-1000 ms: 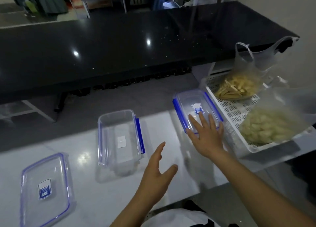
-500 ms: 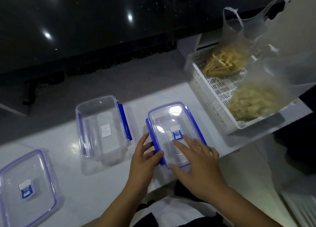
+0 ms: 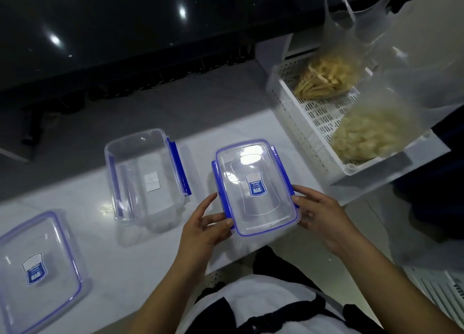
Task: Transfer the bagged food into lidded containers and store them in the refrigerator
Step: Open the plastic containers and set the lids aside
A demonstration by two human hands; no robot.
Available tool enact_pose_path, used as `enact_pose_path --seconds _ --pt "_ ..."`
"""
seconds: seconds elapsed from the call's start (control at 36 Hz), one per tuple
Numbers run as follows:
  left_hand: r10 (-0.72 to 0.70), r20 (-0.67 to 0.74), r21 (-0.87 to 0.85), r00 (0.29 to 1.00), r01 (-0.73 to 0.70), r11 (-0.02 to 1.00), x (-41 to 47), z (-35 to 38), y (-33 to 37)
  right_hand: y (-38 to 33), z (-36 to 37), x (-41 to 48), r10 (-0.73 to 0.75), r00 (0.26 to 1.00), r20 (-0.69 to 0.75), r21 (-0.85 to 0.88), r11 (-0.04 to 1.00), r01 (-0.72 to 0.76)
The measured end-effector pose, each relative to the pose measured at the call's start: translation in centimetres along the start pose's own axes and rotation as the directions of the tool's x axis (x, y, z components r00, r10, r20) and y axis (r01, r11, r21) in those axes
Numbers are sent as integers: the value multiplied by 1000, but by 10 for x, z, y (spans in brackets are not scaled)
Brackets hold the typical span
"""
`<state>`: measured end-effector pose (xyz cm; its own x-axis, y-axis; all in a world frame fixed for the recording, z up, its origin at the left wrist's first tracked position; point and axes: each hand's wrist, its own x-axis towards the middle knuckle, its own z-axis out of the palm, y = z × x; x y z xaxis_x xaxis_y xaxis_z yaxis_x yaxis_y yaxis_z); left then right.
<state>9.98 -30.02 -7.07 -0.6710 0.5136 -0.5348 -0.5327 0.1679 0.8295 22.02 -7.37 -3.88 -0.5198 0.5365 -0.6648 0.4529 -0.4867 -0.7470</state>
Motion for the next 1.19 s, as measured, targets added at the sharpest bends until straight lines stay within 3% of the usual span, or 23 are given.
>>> enact_pose_path --seconds 0.25,0.33,0.42,0.47,0.56,0.64,0.69,0.78,0.83,1.0,1.19 --pt "-1 51 -83 999 5 997 1 -9 -4 3 -6 4 -15 999 41 24 1000 14" --pt "-14 50 -106 999 20 994 2 -14 -7 3 -9 6 10 1000 27 84 996 -12" --pt "-24 26 -94 999 27 995 -1 -13 -8 4 -11 6 -1 1000 -16 31 1000 2" --pt "-9 -28 -31 1000 8 999 -4 -10 -8 6 -11 6 -34 998 -47 -12 999 34" --pt "113 -71 283 991 -88 955 -11 -7 -5 7 -14 3 -189 981 -53 -136 974 180" --pt "264 83 550 961 -265 792 -19 -3 -1 5 -23 -7 -333 919 210 -432 812 393" --pt "281 182 647 942 -330 687 -21 3 0 4 -26 -11 -303 869 391 -626 605 492" --pt "279 199 736 939 -331 591 -17 15 3 3 -15 -8 -211 854 476 -825 231 517" --pt "278 177 786 944 -305 538 -11 23 5 0 -6 -1 -195 852 486 -852 110 511" --pt "257 104 844 961 -222 489 14 30 18 -27 9 34 -233 822 520 -851 -64 521" --pt "232 14 868 973 -127 479 59 45 54 -66 22 77 -215 825 523 -838 45 543"
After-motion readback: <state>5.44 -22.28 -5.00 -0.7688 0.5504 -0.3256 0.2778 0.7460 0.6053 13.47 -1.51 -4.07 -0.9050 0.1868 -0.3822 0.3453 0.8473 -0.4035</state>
